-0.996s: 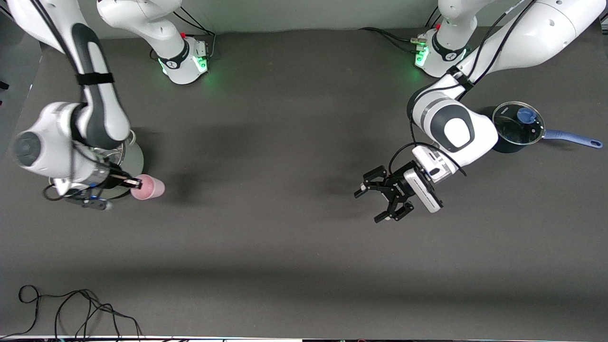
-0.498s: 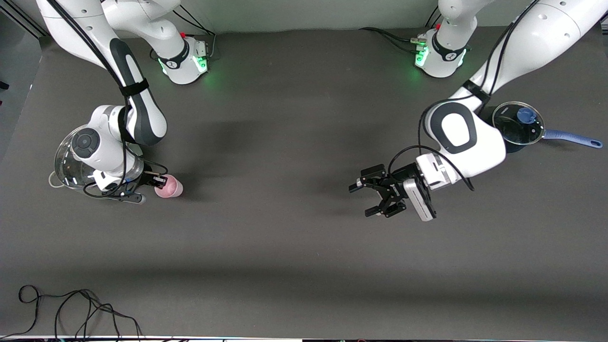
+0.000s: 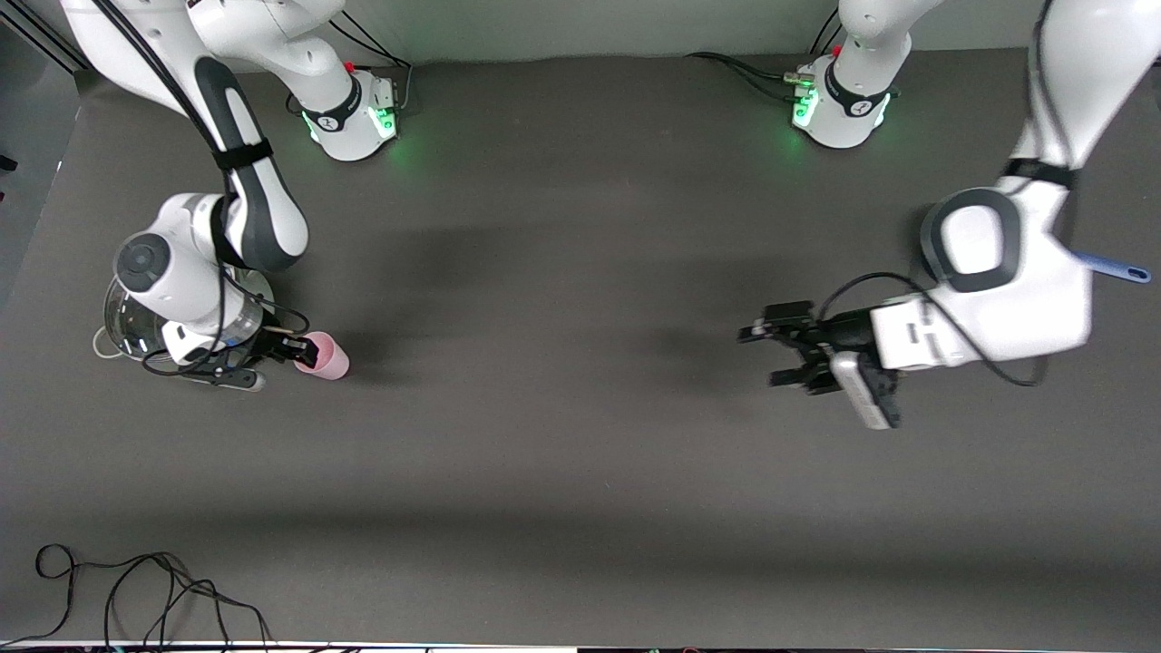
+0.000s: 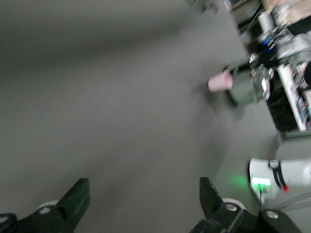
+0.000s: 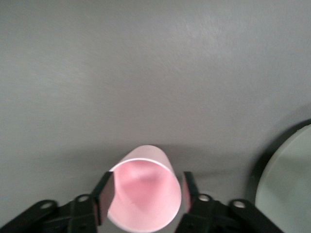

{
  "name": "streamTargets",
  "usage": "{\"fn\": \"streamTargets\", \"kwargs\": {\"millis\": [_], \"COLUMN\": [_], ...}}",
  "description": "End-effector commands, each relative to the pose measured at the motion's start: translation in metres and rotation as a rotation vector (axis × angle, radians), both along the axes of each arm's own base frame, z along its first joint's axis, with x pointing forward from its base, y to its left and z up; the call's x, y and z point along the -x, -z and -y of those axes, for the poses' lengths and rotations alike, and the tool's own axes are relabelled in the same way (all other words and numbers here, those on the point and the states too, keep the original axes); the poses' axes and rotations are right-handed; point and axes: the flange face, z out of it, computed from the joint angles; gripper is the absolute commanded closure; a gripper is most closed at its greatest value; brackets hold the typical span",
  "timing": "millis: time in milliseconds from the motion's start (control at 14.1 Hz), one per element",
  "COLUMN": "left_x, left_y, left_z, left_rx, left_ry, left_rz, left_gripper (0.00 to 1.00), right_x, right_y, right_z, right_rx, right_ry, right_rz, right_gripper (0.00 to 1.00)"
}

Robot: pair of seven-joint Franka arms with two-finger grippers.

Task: Transfer pink cup from left to right arm
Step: 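Lower the cup with the right gripper while the left gripper withdraws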

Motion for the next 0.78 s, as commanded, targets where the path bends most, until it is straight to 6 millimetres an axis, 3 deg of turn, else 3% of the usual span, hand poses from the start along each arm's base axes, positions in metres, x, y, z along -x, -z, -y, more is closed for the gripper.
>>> {"fn": "streamTargets", "kwargs": {"millis": [0,142,356,498,712], "left_x": [0.000,-0.002,-0.001,0.006,0.014], "left_y": [-0.040,-0.063,-0.093,-0.111,-0.124], "left_z": [-0.049,-0.093,-0.134,-0.172,-0.219], "left_rx": [-0.189,-0.336,-0.501,-0.556,-0.630], "left_ry": [-0.003,-0.009,0.007,-0.046,-0.141], "left_rz": [-0.135,-0.164,-0.166,-0.200,-0.224], "left_gripper": [0.00,0.00,0.00,0.00,0.00], "right_x": [0.004,0.001,-0.004,-0.004,0.006], "right_y": [-0.062,-0.107,-0.186,-0.239,-0.301], "right_z": [-0.005,-0.005,0.002,0.004,0.018], "right_rx": [-0.058,-0.065,0.037,0.039,0.039], "right_ry": [-0.019,-0.049,-0.099,-0.093,-0.080], "right_rz": [0.014,0.012,-0.046,-0.099,-0.150], "right_gripper": [0.00,0.00,0.00,0.00,0.00]}}
